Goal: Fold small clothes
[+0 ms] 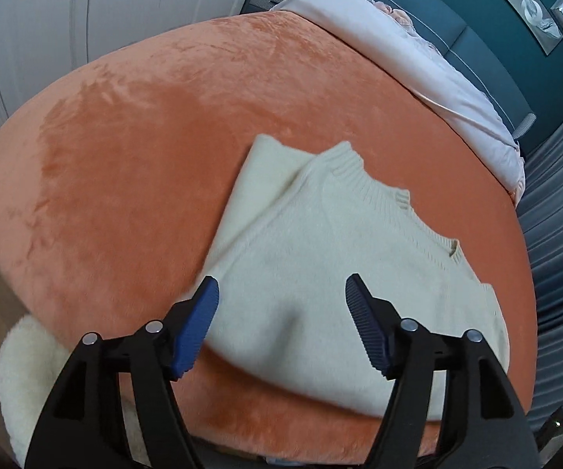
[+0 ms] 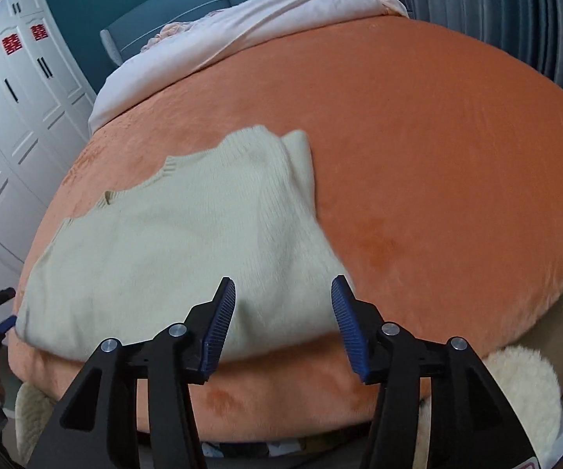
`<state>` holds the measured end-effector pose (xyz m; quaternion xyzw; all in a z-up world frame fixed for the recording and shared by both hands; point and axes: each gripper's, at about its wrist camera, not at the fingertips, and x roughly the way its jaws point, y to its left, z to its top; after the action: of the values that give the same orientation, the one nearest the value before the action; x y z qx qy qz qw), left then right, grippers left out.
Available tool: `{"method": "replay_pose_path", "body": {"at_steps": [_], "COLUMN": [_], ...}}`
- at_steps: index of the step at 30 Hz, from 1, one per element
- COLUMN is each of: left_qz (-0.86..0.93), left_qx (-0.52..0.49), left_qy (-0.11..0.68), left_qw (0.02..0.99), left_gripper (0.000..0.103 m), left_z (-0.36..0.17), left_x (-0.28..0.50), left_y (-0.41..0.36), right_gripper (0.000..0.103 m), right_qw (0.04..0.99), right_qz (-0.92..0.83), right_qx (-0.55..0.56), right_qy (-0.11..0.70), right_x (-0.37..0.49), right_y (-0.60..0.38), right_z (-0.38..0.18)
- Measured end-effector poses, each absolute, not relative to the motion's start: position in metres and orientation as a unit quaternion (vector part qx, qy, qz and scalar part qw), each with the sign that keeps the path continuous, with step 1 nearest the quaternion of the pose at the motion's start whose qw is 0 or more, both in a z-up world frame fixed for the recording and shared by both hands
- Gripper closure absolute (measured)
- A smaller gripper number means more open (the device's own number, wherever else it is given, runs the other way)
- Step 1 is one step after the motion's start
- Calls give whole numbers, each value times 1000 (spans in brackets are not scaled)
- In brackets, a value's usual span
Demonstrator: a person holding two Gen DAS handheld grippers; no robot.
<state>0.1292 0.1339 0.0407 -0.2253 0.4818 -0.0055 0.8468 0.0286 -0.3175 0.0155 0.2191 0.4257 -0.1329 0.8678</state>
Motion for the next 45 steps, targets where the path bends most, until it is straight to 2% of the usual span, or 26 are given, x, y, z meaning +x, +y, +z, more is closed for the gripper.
{"method": "replay_pose_path", "body": {"at_steps": [4,7,12,13,14,15,16,19,22,24,26,30,32,34,36,37,38,39,41,45], "left_qz": [24,31,37,38,33,29,23,11,20,32,36,31,36,45,38,34,26,13,6,-16], "left_qx": [-280,-327,-349,-342,-335,-335,-347,-357,-332,-334,-337,-318,-337,-367,-390,-394,-394,-396,-400,-396], "left_qy": [500,519,495,490,493,499,498,496,512,527,523,512,498,481,483,490,498,507,501,499], "left_qw": [819,789,795,801,803,799,795,792,792,781,782,797,798,795,783,777,772,766,767,771], "left_gripper": [27,27,30,46,75,85,91,93,93,93,92,88,61,45,43,50,80,87,93,93], "left_z": [18,-1,-3,-2,-3,-3,-1,7,-2,-19,-20,-3,-1,-1,-8,-12,-17,-18,-7,20], "left_x": [102,103,125,129,132,134,133,123,111,109,108,112,113,114,120,124,129,134,130,114], "left_y": [133,134,135,135,135,138,143,152,153,157,157,151,155,162,165,165,165,164,166,169], "right_gripper": [42,41,37,37,39,65,92,94,94,94,94,85,76,51,48,53,65,93,93,94], "right_qw": [836,828,825,822,820,822,826,845,859,837,824,818,814,808,805,805,807,810,816,834], "right_qz": [-140,-122,-107,-108,-109,-109,-112,-103,-107,-123,-124,-109,-108,-117,-123,-120,-115,-111,-108,-101], "right_qx": [287,315,345,361,376,388,385,368,319,310,335,358,373,393,404,405,402,397,397,399], "right_qy": [446,447,435,427,417,402,396,374,387,434,440,436,432,424,417,417,417,417,406,369], "right_x": [17,19,39,41,42,42,41,32,27,31,29,32,32,31,32,35,39,42,39,19], "right_y": [-310,-307,-307,-309,-312,-315,-317,-318,-313,-315,-319,-324,-328,-329,-331,-332,-332,-332,-332,-336], "right_z": [-8,-17,-19,-19,-19,-18,-16,6,11,-17,-32,-21,-20,-22,-26,-29,-31,-31,-22,11]}}
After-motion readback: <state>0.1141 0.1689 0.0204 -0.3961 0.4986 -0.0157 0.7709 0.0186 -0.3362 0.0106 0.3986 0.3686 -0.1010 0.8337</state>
